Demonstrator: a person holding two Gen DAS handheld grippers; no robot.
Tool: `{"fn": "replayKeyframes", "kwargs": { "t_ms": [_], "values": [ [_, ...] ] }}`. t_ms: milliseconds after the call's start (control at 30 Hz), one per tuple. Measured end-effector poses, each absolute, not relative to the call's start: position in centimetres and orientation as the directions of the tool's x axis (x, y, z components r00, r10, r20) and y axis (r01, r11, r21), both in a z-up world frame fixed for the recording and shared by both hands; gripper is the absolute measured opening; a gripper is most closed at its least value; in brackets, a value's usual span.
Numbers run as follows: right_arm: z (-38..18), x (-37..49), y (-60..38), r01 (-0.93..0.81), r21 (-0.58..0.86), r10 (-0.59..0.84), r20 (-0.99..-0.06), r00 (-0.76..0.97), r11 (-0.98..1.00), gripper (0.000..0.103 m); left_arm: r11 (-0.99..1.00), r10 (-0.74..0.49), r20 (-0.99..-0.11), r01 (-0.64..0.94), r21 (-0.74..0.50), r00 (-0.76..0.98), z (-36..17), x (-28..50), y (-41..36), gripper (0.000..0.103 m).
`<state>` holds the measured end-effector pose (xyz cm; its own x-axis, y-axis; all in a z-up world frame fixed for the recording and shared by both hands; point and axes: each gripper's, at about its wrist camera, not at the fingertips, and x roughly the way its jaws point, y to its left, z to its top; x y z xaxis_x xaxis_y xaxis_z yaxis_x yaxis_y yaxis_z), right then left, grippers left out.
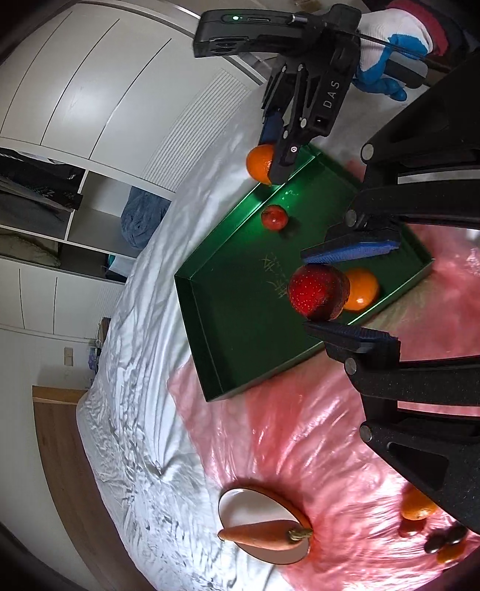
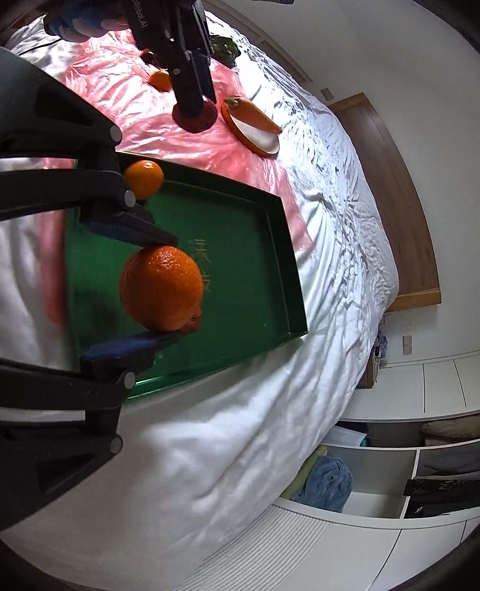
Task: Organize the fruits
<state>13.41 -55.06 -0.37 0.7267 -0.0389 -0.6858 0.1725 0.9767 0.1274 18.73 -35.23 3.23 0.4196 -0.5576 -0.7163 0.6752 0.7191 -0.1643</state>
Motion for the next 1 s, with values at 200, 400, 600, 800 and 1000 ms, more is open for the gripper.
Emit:
{"fn": "replayKeyframes", "kwargs": {
  "t_ms": [200, 400, 600, 800, 1000],
  "values": [
    [-1.9, 19.4, -56.7, 0.173, 0.127, -0.033, -0.707, 0.706, 0.977, 0.103, 0.724, -0.523, -0.748, 0.676, -0.138, 0.409, 0.7, 21.7, -37.5, 0.027],
    [-4.5, 22.3, -57.4, 0.186, 0.141, -0.017, -0.751, 0.660, 0.972, 0.103, 0.726, -0.505, -0.779, 0.671, -0.150, 0.373, -2.0, 23.0, -38.7, 0.027],
    [-6.6, 23.0, -57.7, 0.196, 0.133, -0.021, -0.776, 0.630, 0.971, 0.103, 0.724, -0.502, -0.791, 0.671, -0.163, 0.350, -3.3, 23.2, -39.2, 0.027],
    [-6.7, 23.1, -57.3, 0.191, 0.100, -0.043, -0.777, 0.628, 0.976, 0.103, 0.728, -0.487, -0.796, 0.670, -0.144, 0.359, -3.8, 23.0, -39.6, 0.027],
    [-6.5, 22.9, -57.1, 0.191, 0.087, -0.054, -0.775, 0.630, 0.978, 0.103, 0.734, -0.474, -0.800, 0.667, -0.129, 0.367, -3.4, 23.2, -39.8, 0.029]
  ]
}}
